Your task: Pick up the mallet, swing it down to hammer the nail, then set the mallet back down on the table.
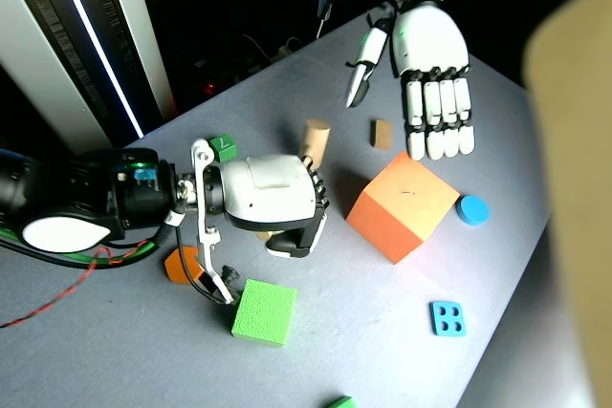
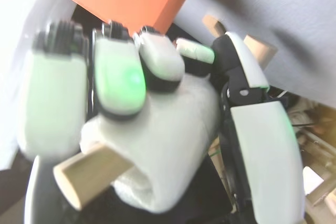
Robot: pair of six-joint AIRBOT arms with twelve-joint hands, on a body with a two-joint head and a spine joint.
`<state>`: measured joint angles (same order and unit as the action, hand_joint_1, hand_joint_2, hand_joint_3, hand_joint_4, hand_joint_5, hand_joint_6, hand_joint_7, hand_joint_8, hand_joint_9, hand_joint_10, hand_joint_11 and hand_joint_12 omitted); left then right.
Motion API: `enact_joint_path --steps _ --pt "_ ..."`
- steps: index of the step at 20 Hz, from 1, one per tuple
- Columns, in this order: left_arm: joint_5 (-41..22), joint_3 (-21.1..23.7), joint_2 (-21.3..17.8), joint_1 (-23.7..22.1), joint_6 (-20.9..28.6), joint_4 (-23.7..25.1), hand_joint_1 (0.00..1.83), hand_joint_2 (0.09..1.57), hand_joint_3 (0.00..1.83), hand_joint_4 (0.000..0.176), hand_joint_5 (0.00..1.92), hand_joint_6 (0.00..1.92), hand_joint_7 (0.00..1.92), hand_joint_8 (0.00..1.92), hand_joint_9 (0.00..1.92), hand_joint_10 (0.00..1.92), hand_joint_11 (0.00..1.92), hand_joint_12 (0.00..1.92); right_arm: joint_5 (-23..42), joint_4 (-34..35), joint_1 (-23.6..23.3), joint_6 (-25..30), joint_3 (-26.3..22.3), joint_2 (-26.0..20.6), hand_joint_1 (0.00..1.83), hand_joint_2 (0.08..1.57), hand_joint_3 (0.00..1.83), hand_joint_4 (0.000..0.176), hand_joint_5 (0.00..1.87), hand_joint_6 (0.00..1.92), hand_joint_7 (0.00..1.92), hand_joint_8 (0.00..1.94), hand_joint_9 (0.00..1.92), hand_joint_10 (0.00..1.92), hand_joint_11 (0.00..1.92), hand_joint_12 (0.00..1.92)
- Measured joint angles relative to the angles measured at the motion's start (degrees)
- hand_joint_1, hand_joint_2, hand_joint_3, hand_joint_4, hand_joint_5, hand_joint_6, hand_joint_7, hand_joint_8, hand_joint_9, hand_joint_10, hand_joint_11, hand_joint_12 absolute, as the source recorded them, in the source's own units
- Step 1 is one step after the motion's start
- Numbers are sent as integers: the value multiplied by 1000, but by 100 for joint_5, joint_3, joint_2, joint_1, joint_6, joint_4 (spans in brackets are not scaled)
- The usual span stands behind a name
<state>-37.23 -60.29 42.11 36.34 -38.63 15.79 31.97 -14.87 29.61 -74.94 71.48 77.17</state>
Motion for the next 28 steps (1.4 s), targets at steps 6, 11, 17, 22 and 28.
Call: enact_joint_path --steps 6,11,17,22,28 --pt "262 153 -136 -271 170 409 0 1210 0 0 76 0 34 0 14 0 0 0 146 -13 24 -63 70 26 326 1378 0 0 565 1286 653 1392 599 1522 524 1774" --pt "424 317 -227 -442 361 798 0 1210 0 0 109 11 75 14 54 14 30 14 111 -15 68 -197 70 37 494 1321 0 0 449 878 508 1079 492 1135 374 1401" --pt "551 334 -238 -540 514 968 0 1215 0 0 104 8 68 8 53 9 27 16 129 2 127 -262 70 44 567 1254 0 0 644 187 567 601 501 795 325 1196" --pt "546 332 -238 -540 584 970 0 1219 2 0 95 3 61 4 44 6 21 17 122 -7 223 -446 70 96 658 1171 0 0 613 1 607 130 496 396 179 1149" --pt "535 332 -238 -540 682 970 0 1216 0 0 107 5 83 9 63 9 28 26 39 2 245 -120 70 94 643 1121 0 0 296 0 259 1 245 22 0 761"
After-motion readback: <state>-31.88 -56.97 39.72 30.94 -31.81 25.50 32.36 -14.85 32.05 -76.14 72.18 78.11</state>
